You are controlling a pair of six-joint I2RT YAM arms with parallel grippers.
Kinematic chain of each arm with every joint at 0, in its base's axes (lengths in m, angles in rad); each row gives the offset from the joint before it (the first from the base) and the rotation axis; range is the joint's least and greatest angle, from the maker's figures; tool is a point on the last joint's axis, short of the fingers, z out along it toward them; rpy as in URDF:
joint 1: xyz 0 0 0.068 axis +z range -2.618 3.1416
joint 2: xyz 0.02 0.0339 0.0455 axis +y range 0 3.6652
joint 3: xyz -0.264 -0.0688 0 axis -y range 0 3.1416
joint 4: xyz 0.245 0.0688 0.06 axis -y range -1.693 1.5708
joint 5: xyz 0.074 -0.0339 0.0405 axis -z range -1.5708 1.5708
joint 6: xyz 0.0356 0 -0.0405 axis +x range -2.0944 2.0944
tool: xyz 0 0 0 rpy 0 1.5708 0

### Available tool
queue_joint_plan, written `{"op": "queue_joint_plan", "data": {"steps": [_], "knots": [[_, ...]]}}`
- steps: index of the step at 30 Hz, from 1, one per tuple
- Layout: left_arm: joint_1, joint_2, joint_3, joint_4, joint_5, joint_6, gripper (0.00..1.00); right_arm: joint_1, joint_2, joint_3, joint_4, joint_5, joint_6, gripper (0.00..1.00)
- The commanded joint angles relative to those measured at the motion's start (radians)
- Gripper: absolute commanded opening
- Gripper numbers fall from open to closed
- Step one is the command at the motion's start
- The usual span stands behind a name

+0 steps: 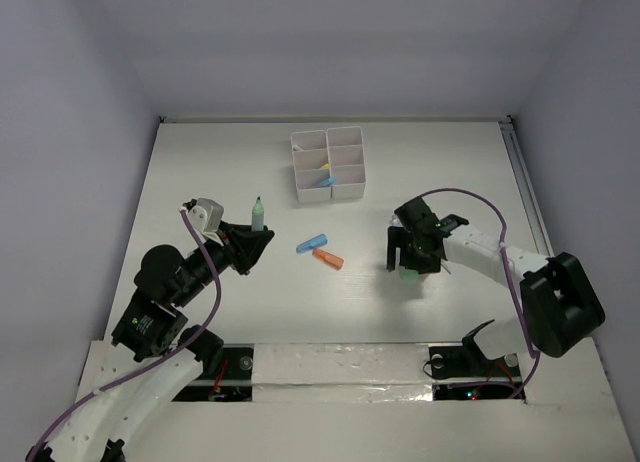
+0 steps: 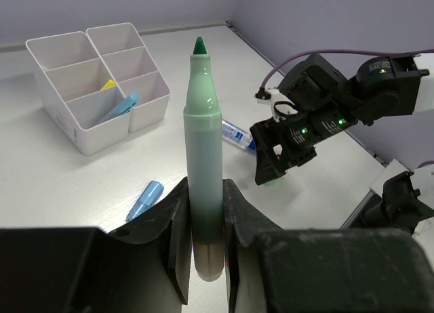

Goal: Sort the stationery into containers
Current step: Close the pen cap on the pen.

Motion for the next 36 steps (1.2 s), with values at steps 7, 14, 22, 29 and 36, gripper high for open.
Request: {"op": "queue_joint_plan", "data": {"steps": [7, 14, 22, 29, 36], "knots": [[-0.004, 0.0, 0.003, 0.044, 0.004, 0.013, 0.0, -0.005, -0.008, -0.043, 0.078, -0.028, 0.009, 0.85], [-0.004, 0.007, 0.001, 0.047, 0.003, 0.013, 0.0, 0.028, -0.011, -0.052, 0.188, -0.166, 0.038, 0.81], [-0.004, 0.005, 0.001, 0.044, 0.001, 0.011, 0.0, 0.057, 0.075, -0.044, 0.364, -0.259, 0.084, 0.73], [-0.004, 0.014, 0.003, 0.044, 0.0, 0.011, 0.0, 0.067, 0.118, 0.034, 0.397, -0.257, 0.078, 0.73], [0.005, 0.019, 0.003, 0.047, 0.0, 0.013, 0.0, 0.099, 0.021, 0.039, 0.329, -0.22, 0.029, 0.74]]}}
